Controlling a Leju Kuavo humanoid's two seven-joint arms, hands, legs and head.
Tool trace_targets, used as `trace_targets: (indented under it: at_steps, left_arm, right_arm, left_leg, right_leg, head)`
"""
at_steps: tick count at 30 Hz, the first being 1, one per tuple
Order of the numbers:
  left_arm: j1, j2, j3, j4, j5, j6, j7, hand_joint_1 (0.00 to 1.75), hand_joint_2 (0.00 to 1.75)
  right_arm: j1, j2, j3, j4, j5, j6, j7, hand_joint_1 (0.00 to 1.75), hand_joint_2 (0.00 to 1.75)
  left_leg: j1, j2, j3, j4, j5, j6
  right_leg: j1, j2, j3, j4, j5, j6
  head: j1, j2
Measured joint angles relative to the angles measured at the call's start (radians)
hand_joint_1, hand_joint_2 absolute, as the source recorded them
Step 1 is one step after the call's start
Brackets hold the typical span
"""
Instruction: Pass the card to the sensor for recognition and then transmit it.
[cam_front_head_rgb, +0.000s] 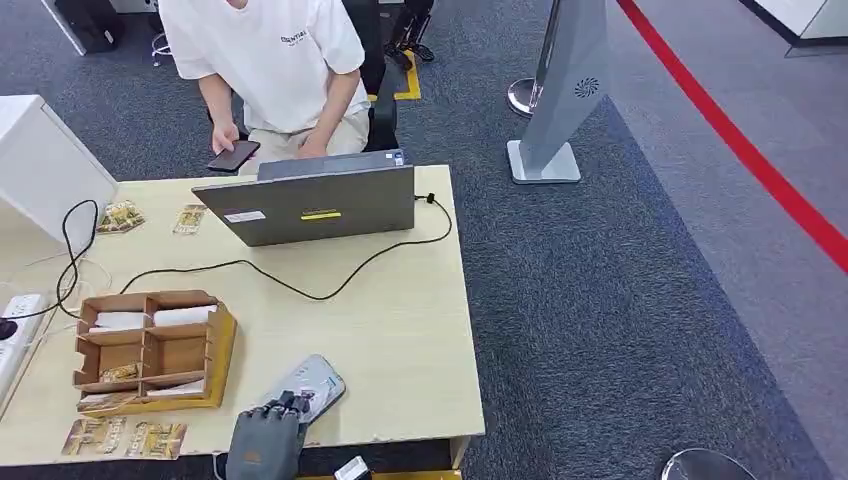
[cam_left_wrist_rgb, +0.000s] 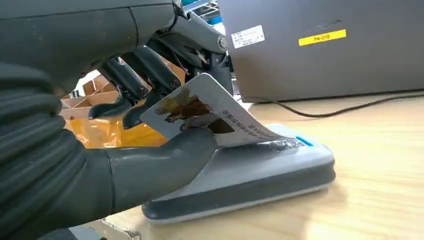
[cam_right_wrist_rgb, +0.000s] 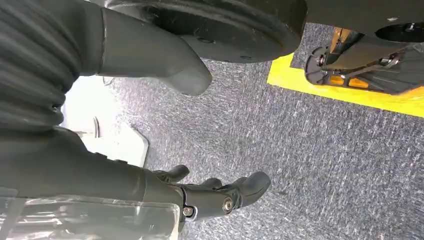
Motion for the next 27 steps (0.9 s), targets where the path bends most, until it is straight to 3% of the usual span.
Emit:
trace_targets:
  at_steps: [6, 11, 20, 27]
  left_arm:
    - [-0.012, 0.003, -0.002, -0.007, -0.024, 0.031, 0.018, 1.75, 1.75]
    - [-0.037, 0.037, 0.036, -0.158, -0.082, 0.031, -0.022, 1.75, 1.75]
    - [-0.197, 0.114, 0.177, -0.301, -0.061, -0.026, -0.061, 1.75, 1.75]
    - [-0.398, 0.192, 0.258, -0.256, -0.036, -0.077, -0.079, 1.75, 1.75]
  right_arm:
    - [-0.001, 0.0, 0.011, 0.0, 0.001, 0.001, 0.004, 0.0, 1.75]
    - [-0.001, 0.0, 0.025, 0.0, 0.01, 0.01, -0.005, 0.0, 1.75]
    - [-0.003, -0.008, 0.043, 0.003, 0.027, 0.037, -0.025, 0.0, 1.75]
    - [-0.008, -0.008, 0.068, 0.003, 0.047, 0.048, -0.022, 0.0, 1.75]
  left_leg:
    - [0.0, 0.0, 0.0, 0.0, 0.0, 0.0]
    - [0.0, -0.001, 0.0, 0.0, 0.001, 0.0]
    - [0.001, -0.001, 0.0, 0.0, 0.002, -0.001]
    - [0.002, -0.002, 0.0, 0.0, 0.003, -0.003]
  right_leg:
    - [0.0, 0.0, 0.0, 0.0, 0.0, 0.0]
    - [0.0, 0.0, 0.0, 0.0, 0.0, 0.0]
    - [0.001, -0.001, 0.0, 0.001, 0.001, -0.001]
    - [0.002, -0.001, 0.0, 0.001, 0.002, -0.003]
  head:
    - [0.0, 0.0]
    - [0.0, 0.0]
    - [-0.001, 0.0]
    - [0.0, 0.0]
